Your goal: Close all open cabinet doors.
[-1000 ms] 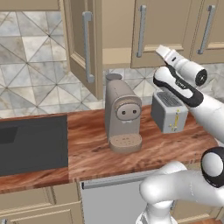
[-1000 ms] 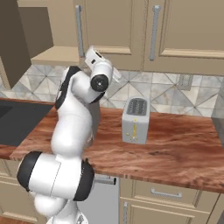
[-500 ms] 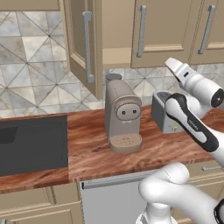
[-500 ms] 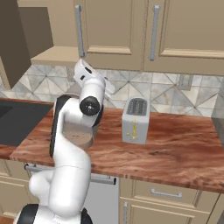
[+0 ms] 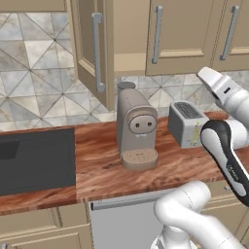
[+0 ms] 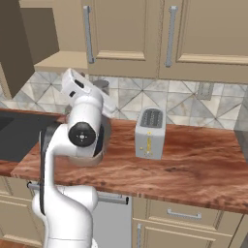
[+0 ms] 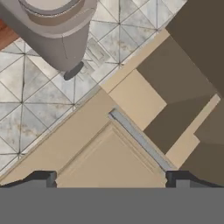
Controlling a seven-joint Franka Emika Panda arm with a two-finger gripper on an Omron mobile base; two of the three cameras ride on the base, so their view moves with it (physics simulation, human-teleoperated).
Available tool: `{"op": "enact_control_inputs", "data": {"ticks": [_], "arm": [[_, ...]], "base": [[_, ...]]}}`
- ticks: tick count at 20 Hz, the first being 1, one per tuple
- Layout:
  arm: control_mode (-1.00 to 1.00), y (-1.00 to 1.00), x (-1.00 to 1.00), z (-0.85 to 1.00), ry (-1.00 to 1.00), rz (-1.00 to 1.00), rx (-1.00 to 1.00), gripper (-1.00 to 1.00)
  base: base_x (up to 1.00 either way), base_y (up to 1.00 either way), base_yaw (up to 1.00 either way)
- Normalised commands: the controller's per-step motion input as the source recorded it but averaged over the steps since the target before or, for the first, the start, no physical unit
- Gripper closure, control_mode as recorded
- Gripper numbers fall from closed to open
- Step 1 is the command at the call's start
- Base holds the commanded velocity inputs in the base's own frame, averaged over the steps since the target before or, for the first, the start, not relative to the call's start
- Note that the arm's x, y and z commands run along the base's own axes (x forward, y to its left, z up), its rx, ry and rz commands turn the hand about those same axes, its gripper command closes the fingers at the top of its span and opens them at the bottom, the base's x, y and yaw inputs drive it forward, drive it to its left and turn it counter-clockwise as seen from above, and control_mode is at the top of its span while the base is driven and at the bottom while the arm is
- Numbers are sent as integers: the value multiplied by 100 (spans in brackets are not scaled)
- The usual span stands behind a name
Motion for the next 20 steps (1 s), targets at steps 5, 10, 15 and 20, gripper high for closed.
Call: {"op": "enact_control_inputs", "data": {"ticks": [5, 10, 15, 20], "arm": [[-100, 33, -100, 46, 0, 1, -2, -100], [-100, 50, -97, 44, 0, 0, -5, -100], [-100, 62, -87, 18, 0, -3, -9, -100], [-100, 61, -91, 8, 0, -6, -10, -100]], "base": [[0, 0, 0], [0, 0, 0], [0, 0, 0], [0, 0, 0]]}}
